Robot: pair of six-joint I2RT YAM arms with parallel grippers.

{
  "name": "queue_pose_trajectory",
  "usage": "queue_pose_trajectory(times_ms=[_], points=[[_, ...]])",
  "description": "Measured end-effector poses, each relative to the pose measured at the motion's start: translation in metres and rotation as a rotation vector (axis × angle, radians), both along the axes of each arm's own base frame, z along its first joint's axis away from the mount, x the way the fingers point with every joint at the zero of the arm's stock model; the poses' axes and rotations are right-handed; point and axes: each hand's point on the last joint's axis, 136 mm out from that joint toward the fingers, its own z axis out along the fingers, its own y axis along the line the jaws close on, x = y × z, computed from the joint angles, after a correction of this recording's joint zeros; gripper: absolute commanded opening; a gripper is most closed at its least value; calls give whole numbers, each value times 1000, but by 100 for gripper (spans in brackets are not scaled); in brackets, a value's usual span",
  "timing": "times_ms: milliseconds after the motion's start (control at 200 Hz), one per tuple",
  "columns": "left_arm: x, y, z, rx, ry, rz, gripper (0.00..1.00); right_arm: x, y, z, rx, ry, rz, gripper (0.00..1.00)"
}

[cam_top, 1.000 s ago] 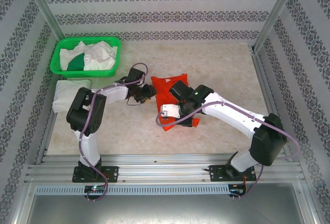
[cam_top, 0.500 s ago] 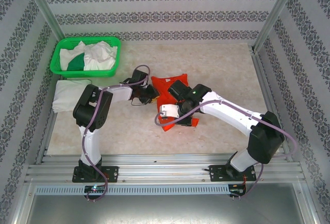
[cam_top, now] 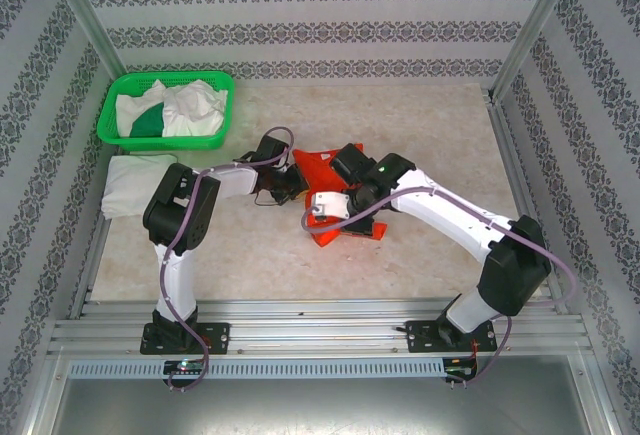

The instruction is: Fold and stack the t-shirts

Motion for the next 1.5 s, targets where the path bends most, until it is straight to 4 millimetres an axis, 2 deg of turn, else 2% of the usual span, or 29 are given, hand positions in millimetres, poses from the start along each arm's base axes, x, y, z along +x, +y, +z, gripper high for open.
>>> queue_pose_trajectory(times_ms=[200,584,874,1129,1499], points=[[-10,9,-2,50,60,-61,0,36,4,8,5,-34,-18,0],[-11,12,-3,-3,61,-128,0,108,22,18,7,-145,-18,0],[-10,13,-4,-55,81,-137,0,153,39,10,-13,-232,-39,0],[-10,13,-4,-87,89,-146,0,187,43,4,-51,-309,-75,0],[-10,14,-4,-129,95,-159,0,218,53,-2,-41,-373,-100,0]])
